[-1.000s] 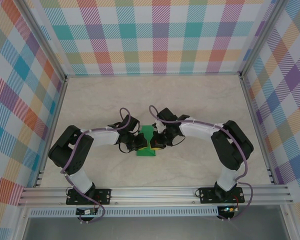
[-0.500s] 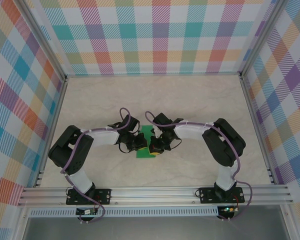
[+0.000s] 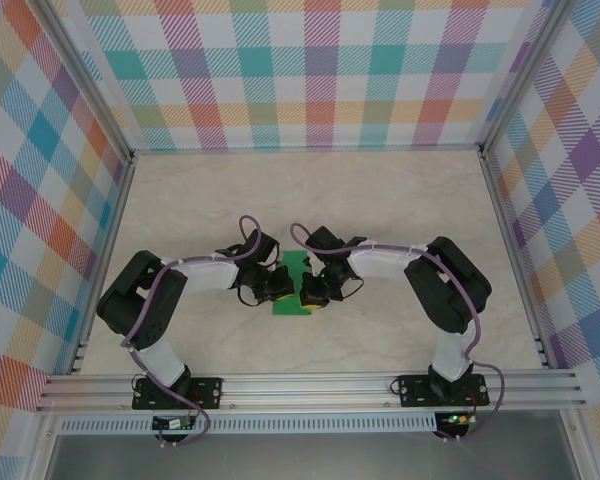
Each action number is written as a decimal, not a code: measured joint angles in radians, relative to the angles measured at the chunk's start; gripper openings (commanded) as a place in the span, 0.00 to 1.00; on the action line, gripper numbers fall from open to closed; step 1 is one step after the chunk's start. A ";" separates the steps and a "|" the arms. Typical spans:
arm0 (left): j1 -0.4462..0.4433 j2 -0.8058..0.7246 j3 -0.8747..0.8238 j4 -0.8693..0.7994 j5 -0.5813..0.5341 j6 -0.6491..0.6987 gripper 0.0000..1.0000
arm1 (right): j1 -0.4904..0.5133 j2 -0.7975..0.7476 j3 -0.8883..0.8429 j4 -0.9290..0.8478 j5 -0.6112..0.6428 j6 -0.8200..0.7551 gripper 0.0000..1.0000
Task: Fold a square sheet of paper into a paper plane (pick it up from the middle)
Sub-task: Fold the triangle a second time at the center of the table.
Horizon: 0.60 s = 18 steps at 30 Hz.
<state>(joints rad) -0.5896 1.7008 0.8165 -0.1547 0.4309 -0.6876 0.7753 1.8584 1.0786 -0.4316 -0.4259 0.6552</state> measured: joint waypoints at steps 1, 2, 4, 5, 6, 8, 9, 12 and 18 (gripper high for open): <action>0.000 0.000 0.000 0.000 0.000 0.000 0.10 | 0.001 0.000 0.000 0.000 0.001 0.000 0.03; 0.000 0.000 0.000 0.000 0.000 0.000 0.10 | 0.003 0.000 0.000 0.000 0.003 0.000 0.03; 0.000 0.000 0.000 0.000 0.000 0.000 0.10 | 0.005 0.000 -0.004 0.000 0.006 0.000 0.03; 0.000 0.000 0.000 0.000 0.000 0.000 0.10 | 0.006 0.000 -0.006 0.000 0.007 0.002 0.03; 0.000 0.000 0.000 0.000 0.000 -0.001 0.10 | 0.006 0.000 -0.008 0.000 0.007 0.003 0.03; 0.000 0.000 0.000 0.000 0.000 -0.001 0.10 | 0.008 0.000 -0.009 0.000 0.006 0.006 0.03; 0.000 0.000 0.000 0.000 0.000 -0.001 0.10 | 0.008 0.000 -0.010 0.000 0.006 0.008 0.03; 0.000 0.000 0.000 0.000 0.001 -0.003 0.10 | 0.011 0.000 -0.010 0.000 0.006 0.012 0.03; 0.000 0.000 0.000 0.000 0.000 -0.003 0.10 | 0.012 0.010 -0.009 -0.008 0.014 0.018 0.03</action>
<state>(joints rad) -0.5900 1.7008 0.8165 -0.1547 0.4309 -0.6907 0.7876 1.8683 1.0695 -0.4393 -0.4118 0.6731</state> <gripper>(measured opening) 0.101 0.066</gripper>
